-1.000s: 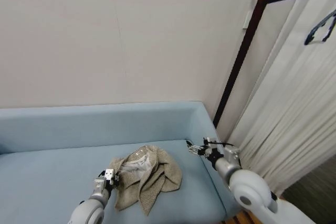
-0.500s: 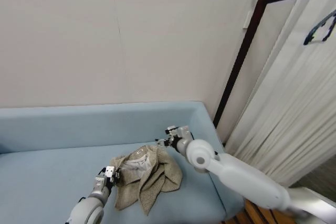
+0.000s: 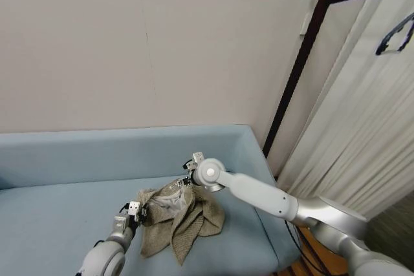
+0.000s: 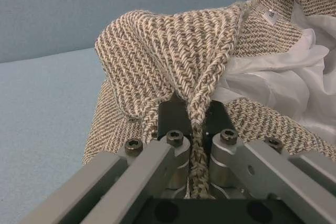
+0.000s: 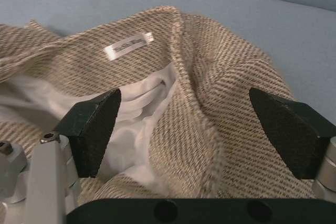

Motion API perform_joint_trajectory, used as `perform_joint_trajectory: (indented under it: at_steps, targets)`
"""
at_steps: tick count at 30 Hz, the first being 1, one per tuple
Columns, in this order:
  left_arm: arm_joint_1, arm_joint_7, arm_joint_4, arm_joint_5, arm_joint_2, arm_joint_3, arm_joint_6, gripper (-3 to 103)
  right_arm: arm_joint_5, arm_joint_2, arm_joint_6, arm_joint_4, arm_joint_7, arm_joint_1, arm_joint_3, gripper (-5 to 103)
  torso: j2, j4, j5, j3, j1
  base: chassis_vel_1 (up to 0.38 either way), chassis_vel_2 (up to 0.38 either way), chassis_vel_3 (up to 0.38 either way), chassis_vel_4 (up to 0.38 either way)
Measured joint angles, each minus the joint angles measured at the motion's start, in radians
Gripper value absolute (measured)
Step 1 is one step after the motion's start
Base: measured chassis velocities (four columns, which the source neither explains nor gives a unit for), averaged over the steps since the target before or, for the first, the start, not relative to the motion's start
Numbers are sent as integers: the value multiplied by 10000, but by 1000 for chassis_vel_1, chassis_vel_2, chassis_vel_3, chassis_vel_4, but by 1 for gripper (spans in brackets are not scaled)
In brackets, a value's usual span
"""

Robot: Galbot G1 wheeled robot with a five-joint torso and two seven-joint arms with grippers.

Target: Pick up the clothes from the sofa and hang them on the clothes hanger.

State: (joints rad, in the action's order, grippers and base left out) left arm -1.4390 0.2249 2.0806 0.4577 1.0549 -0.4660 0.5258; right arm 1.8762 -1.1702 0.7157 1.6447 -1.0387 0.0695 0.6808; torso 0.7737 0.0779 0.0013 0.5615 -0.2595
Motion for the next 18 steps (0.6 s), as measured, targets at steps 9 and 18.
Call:
perform_joint_trajectory:
  at_steps: [9, 18]
  targets:
    - [54, -87, 31, -52, 57, 42, -8, 3, -67, -35, -8, -103, -26, 268, 255, 80, 0, 0, 1, -1, 0, 0, 0, 0, 0]
    - [118, -140, 67, -62, 125, 69, -8, 3, -126, -104, 0, -313, -35, 247, 591, 79, 0, -1, 1, -1, 1, 0, 0, 0, 0]
